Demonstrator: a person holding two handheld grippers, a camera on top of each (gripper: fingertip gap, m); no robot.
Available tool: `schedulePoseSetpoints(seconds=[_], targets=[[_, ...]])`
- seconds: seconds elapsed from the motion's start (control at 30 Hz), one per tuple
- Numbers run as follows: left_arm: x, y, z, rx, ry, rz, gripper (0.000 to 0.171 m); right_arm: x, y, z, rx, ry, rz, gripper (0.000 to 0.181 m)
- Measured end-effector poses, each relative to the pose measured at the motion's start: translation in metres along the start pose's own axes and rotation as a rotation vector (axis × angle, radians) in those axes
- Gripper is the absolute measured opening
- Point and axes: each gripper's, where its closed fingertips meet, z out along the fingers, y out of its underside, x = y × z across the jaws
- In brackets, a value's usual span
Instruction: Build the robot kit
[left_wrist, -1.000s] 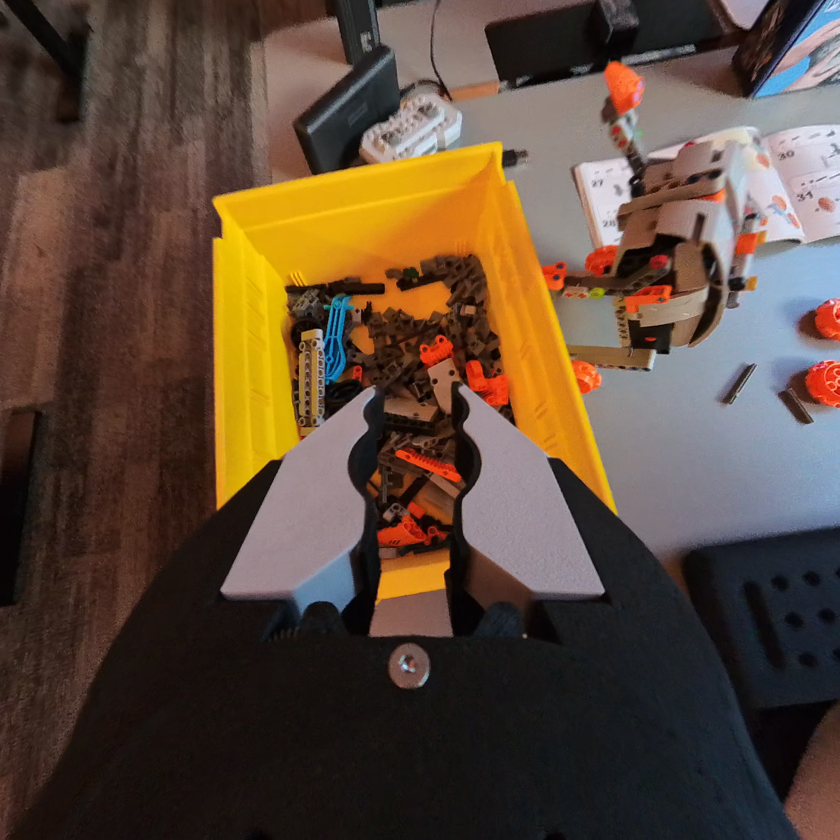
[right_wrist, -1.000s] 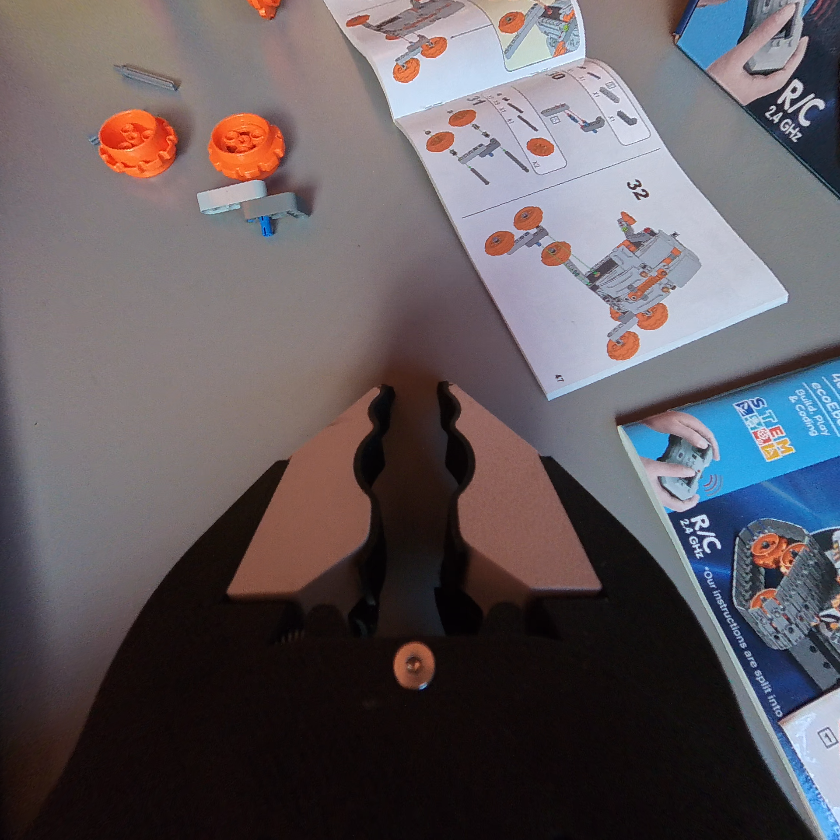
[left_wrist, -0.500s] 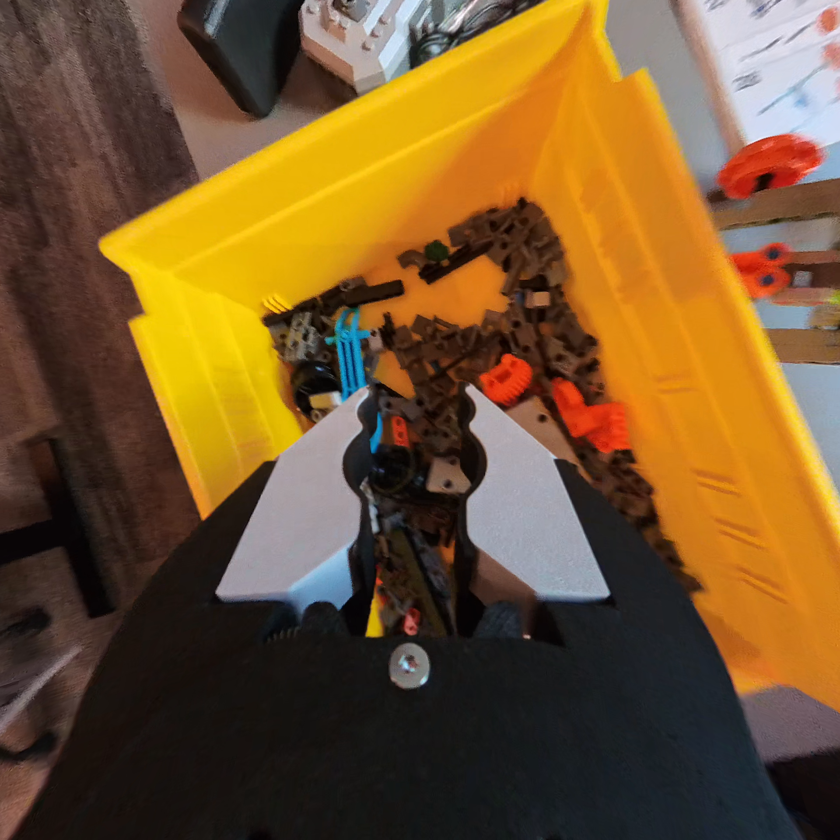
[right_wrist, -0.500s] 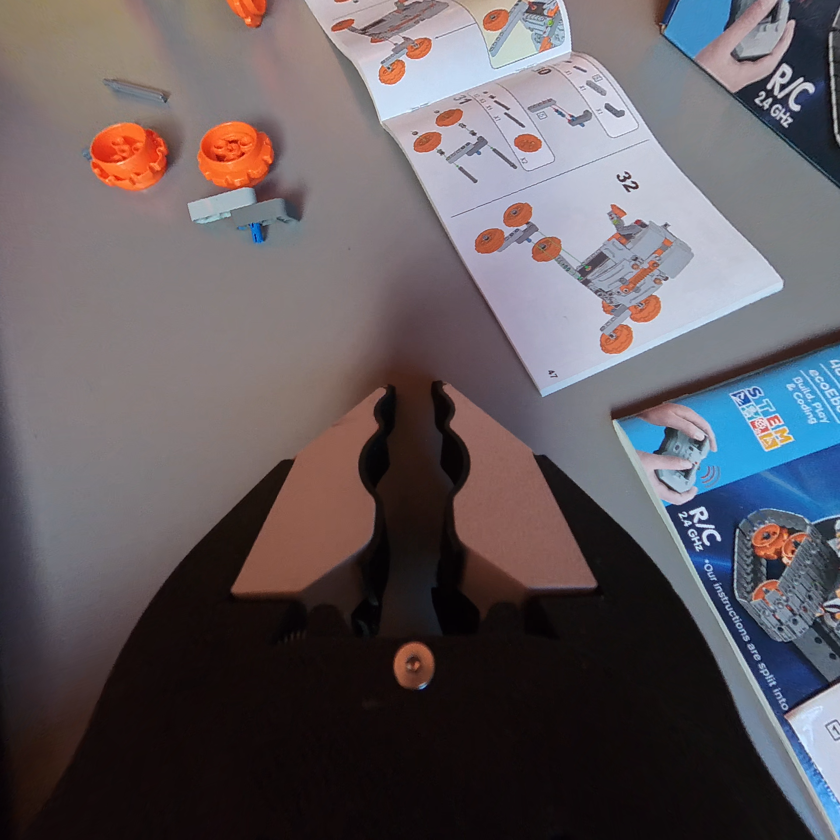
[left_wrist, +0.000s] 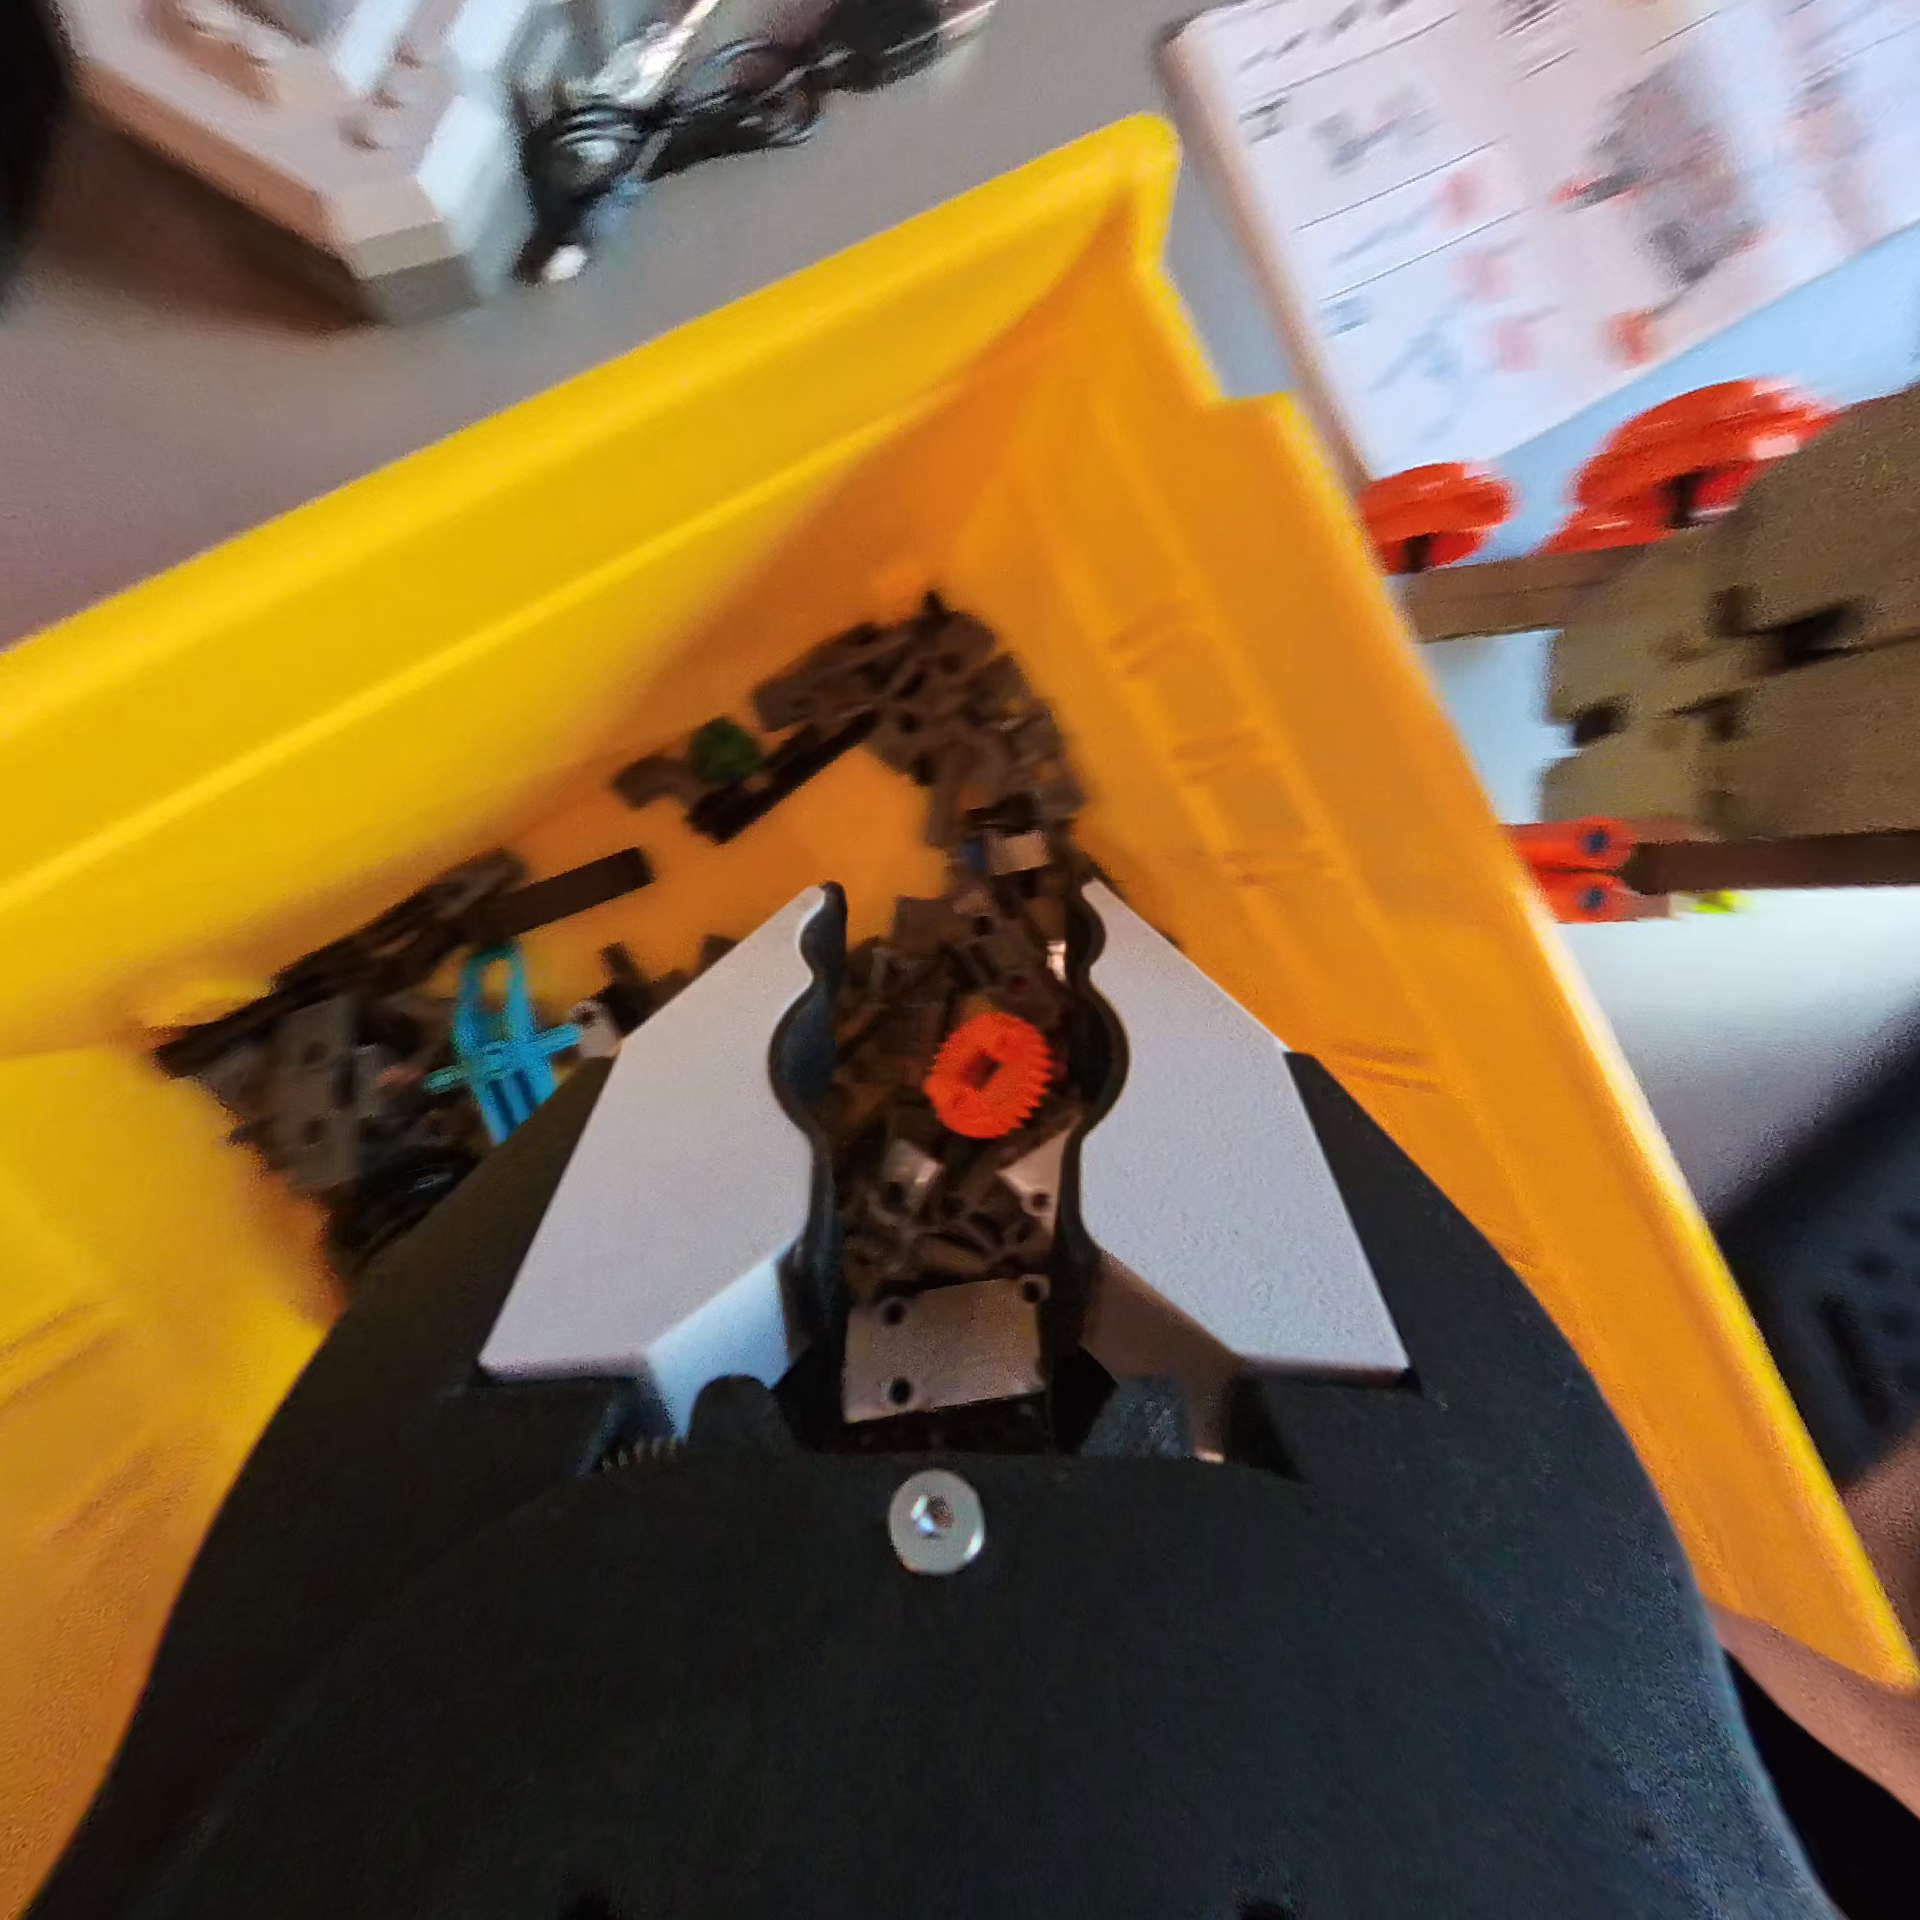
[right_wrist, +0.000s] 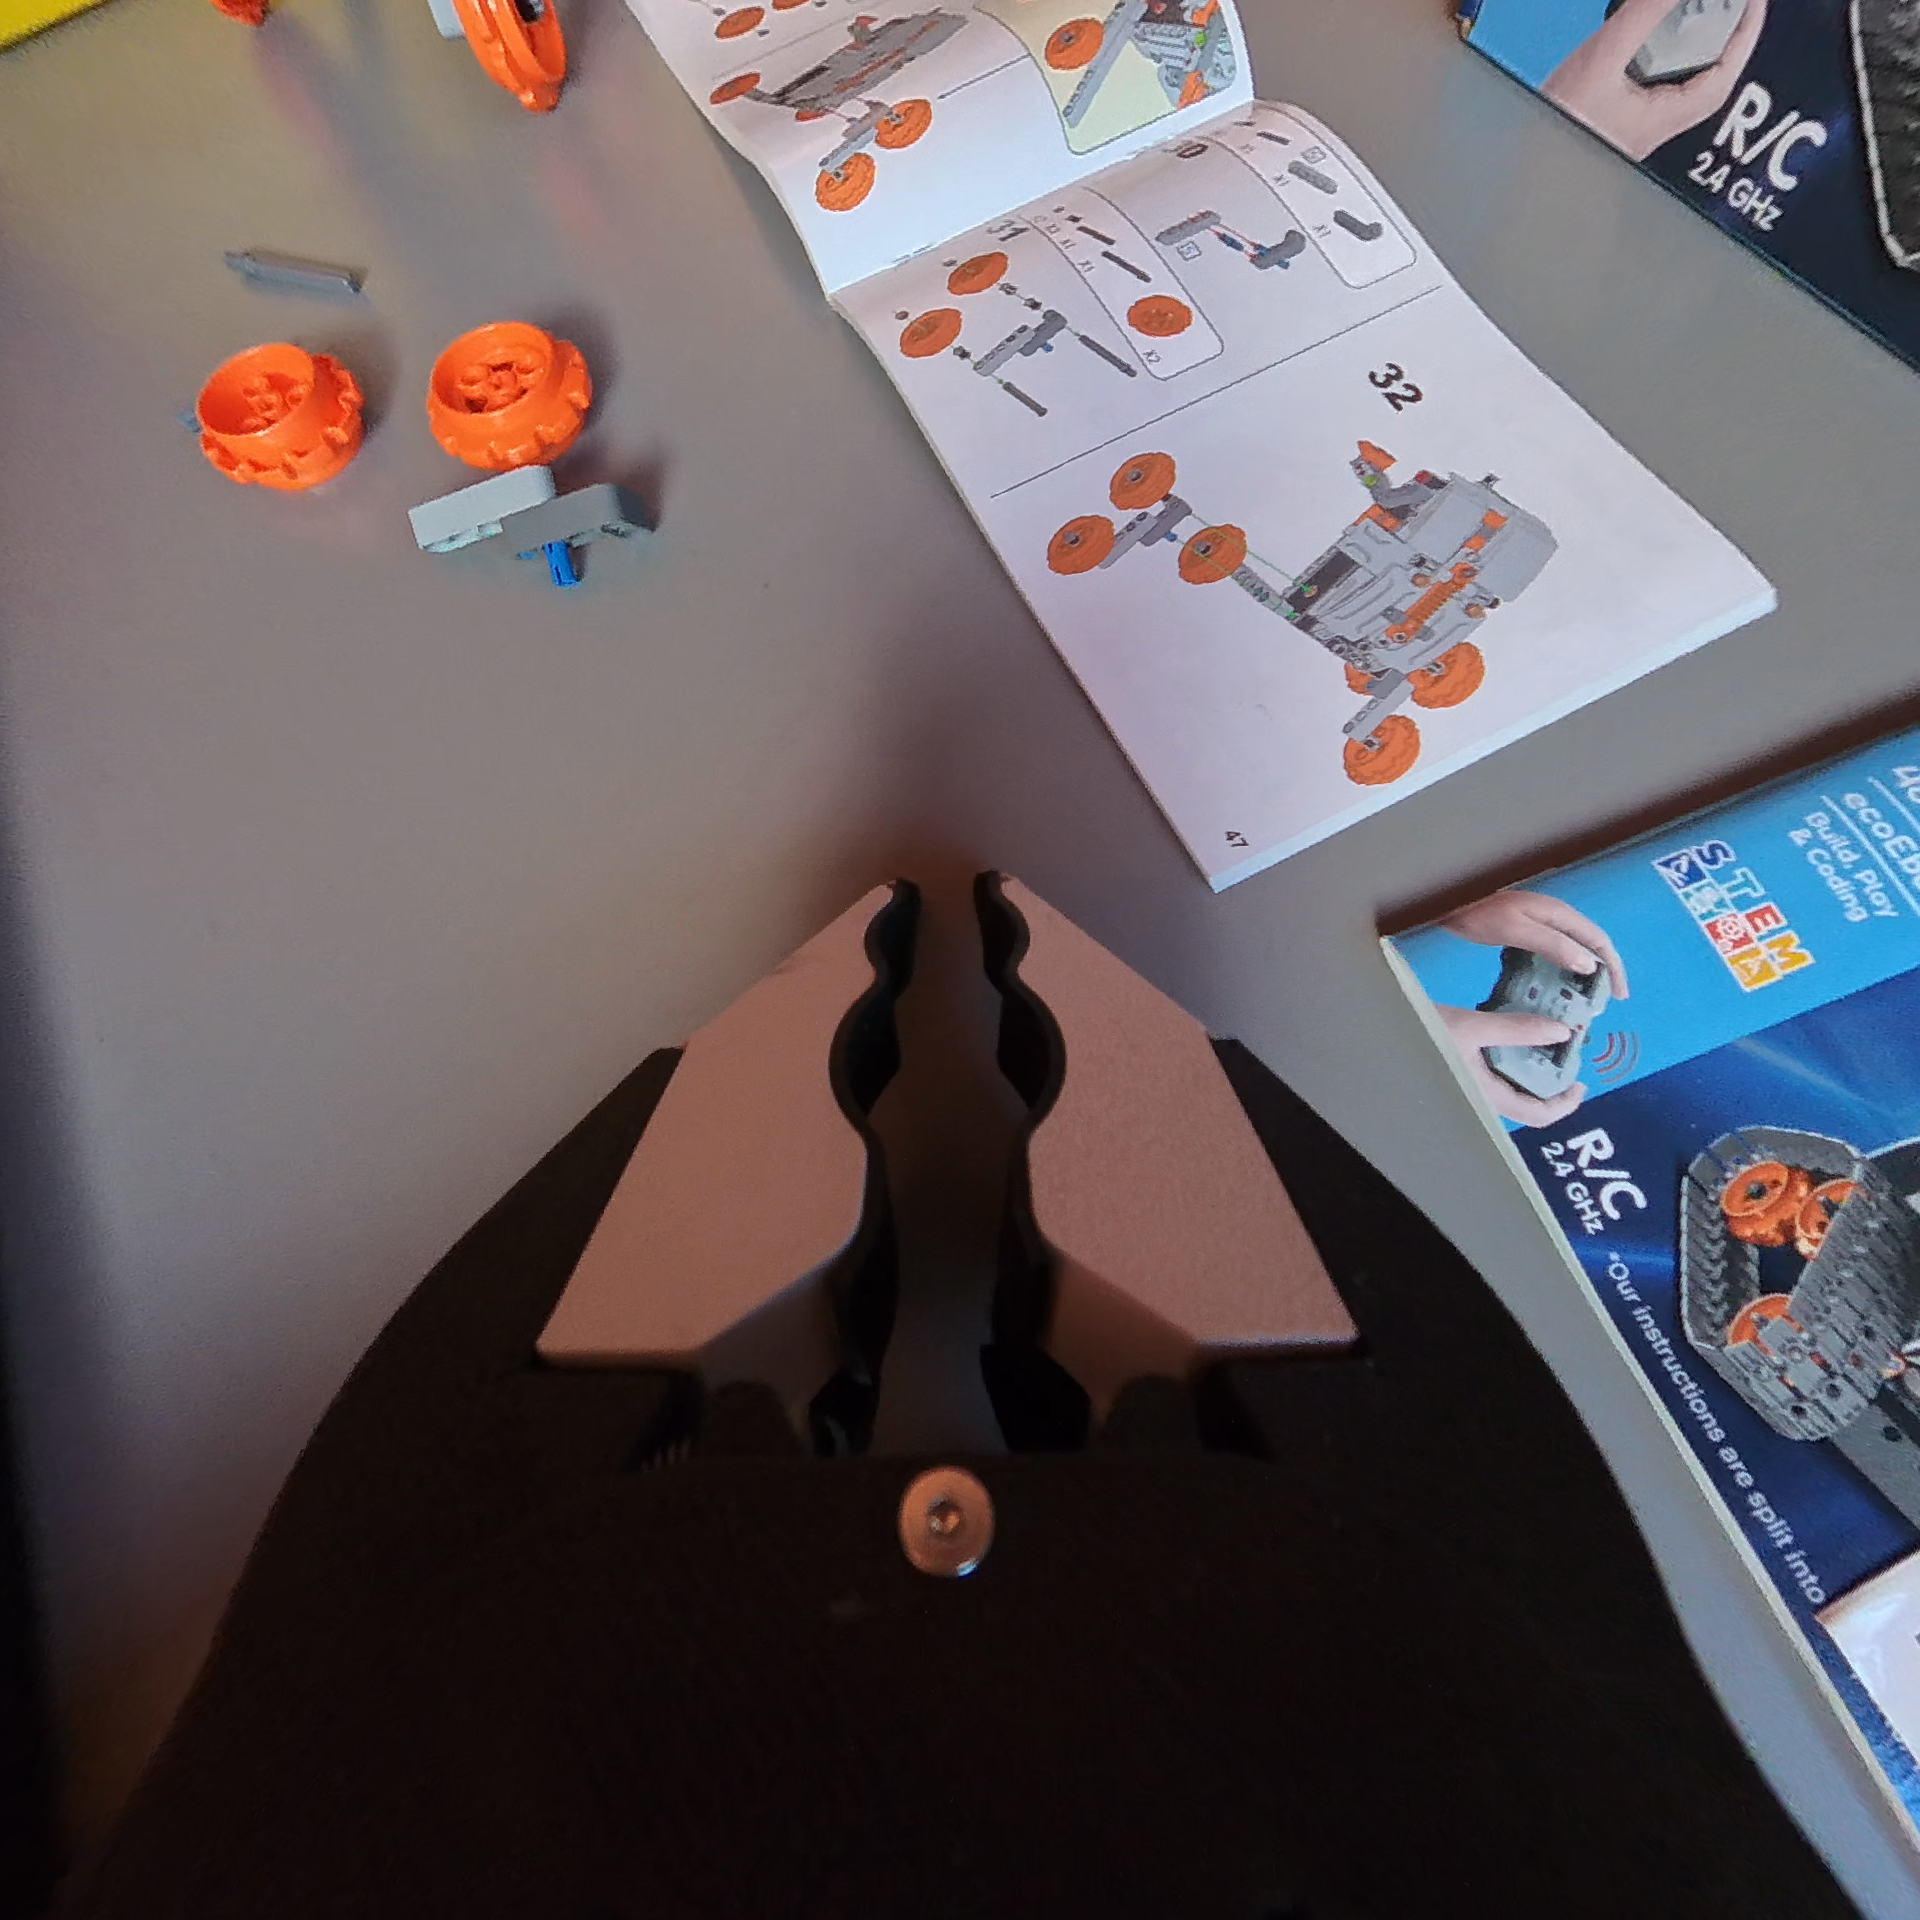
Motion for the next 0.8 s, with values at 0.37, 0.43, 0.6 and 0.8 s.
schedulePoseSetpoints(seconds=[0.37, 0.43, 0.6, 0.8], targets=[[-0.021, 0.033, 0.014, -0.105, -0.116, 0.087, 0.063, -0.004, 0.000, 0.000, 0.002, -0.024, -0.011, 0.019], [-0.023, 0.033, 0.020, -0.122, -0.146, 0.132, 0.067, -0.004, 0.000, 0.000, 0.001, -0.021, -0.015, 0.019], [-0.021, 0.028, 0.021, -0.081, -0.198, 0.142, 0.024, -0.003, 0.000, 0.000, 0.000, -0.014, -0.017, 0.018], [-0.059, 0.049, -0.006, -0.166, -0.443, 0.143, 0.000, -0.003, 0.000, 0.000, 0.003, -0.020, -0.005, 0.017]])
